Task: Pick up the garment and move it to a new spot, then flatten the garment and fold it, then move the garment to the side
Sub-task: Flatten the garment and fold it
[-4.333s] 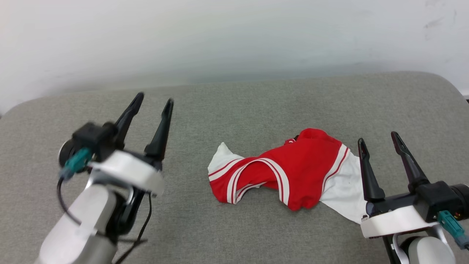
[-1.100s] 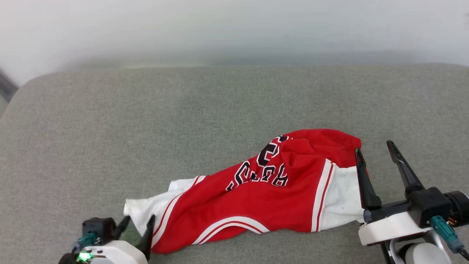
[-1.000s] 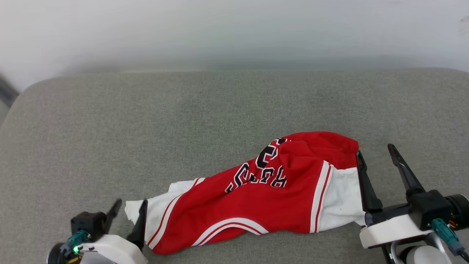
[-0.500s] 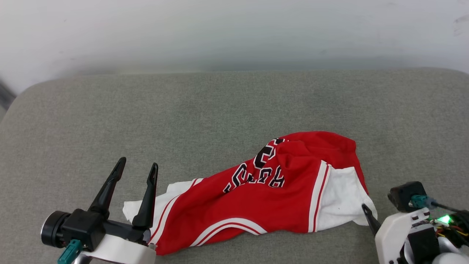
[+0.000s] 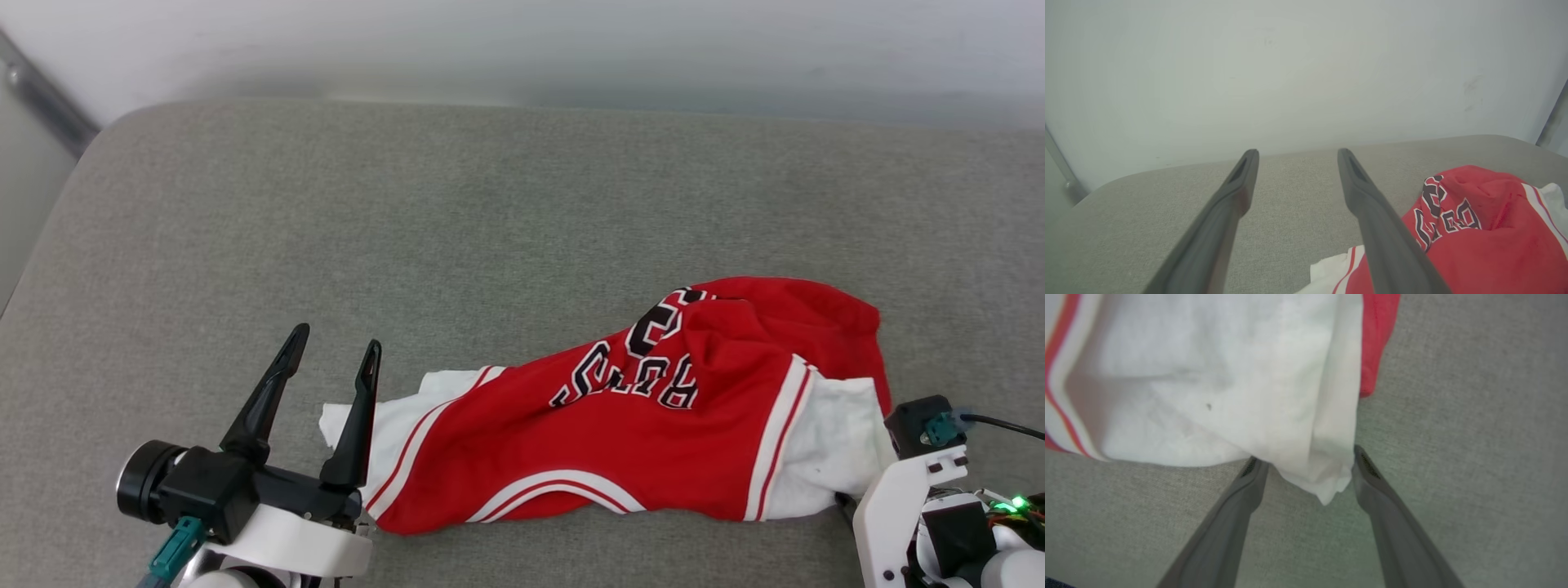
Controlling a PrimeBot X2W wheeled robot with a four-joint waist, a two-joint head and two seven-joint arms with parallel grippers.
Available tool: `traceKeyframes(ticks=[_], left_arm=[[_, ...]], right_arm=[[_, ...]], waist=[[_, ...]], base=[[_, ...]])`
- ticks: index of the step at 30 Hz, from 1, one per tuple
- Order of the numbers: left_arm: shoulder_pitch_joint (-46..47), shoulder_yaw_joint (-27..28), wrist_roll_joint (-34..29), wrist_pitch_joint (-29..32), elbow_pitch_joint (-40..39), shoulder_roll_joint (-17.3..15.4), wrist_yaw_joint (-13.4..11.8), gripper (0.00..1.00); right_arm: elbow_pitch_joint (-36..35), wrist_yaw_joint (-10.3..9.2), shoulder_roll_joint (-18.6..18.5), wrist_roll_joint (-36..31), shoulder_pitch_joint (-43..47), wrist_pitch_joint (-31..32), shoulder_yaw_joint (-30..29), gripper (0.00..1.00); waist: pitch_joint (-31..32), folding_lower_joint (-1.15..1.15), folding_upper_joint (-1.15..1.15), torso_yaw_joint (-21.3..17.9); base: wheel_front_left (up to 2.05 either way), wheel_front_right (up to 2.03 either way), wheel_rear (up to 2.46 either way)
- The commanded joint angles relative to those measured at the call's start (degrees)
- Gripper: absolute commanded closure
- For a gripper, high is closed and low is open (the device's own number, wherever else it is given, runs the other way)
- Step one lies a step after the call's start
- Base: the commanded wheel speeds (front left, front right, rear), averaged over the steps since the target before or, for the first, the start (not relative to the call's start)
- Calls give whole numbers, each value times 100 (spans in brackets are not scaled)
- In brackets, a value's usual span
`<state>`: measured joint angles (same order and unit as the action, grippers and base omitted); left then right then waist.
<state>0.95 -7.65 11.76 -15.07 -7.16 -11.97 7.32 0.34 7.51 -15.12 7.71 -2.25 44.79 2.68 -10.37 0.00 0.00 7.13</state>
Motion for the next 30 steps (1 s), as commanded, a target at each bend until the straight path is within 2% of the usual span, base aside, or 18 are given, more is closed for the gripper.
traceKeyframes(ticks=[1, 3, 4, 5, 6, 7, 8, 16, 21, 24, 25, 26, 30], left_arm=[[84, -28, -31, -14, 32, 18, 9, 0], [80, -26, -8, -14, 85, 39, 11, 0], [81, -37, -7, -14, 101, 30, 11, 0], [81, -37, -7, -14, 101, 30, 11, 0], [84, -53, 2, -14, 118, 22, 12, 0], [84, -63, 25, -14, 144, 20, 13, 0], [81, -62, 42, -14, 161, 15, 13, 0], [-19, 13, 85, -14, 348, -16, 15, 0], [-52, -6, 104, -15, 423, -21, 15, 0], [-90, -27, 149, -15, 481, -11, 15, 0], [-105, -26, 161, -15, 509, -9, 15, 0], [-123, -45, 163, -15, 532, -19, 15, 0], [-174, -72, 198, -15, 601, -57, 16, 0]], right_arm=[[157, -4, 93, -16, -57, -42, 0, 0], [348, -3, 152, -12, -46, -68, 52, 0], [449, -2, 190, 17, -28, -74, 65, 22], [449, -2, 190, 17, -28, -74, 65, 22], [529, -1, 223, 39, -9, -87, 76, 62], [603, -1, 228, 44, 4, -116, 87, 96], [660, -1, 205, 58, 4, -140, 112, 100], [608, -7, -216, 221, 1, -145, -294, 100], [455, -6, -598, 300, 197, 83, -838, 100], [472, -5, -655, 330, 352, 163, -1053, 100], [489, -5, -648, 318, 389, 123, -1056, 56], [500, -5, -637, 301, 406, 48, -1062, 0], [487, -5, -384, 375, 377, -344, -1137, 0]], waist=[[-118, 0, 0, 143], [-155, 0, 0, 189], [-167, 0, 0, 198], [-167, 0, 0, 198], [-176, 0, 0, 202], [-181, 0, 0, 199], [-182, 0, 0, 185], [-19, 0, 0, -173], [89, 0, 0, -360], [128, 0, 0, -454], [137, 0, 0, -483], [145, 0, 0, -508], [194, 0, 0, -610]], base=[[0, 0, 0], [0, 0, 0], [0, 0, 0], [0, 0, 0], [0, 0, 0], [0, 0, 0], [0, 0, 0], [0, 0, 0], [0, 0, 0], [0, 0, 0], [0, 0, 0], [0, 0, 0], [0, 0, 0]])
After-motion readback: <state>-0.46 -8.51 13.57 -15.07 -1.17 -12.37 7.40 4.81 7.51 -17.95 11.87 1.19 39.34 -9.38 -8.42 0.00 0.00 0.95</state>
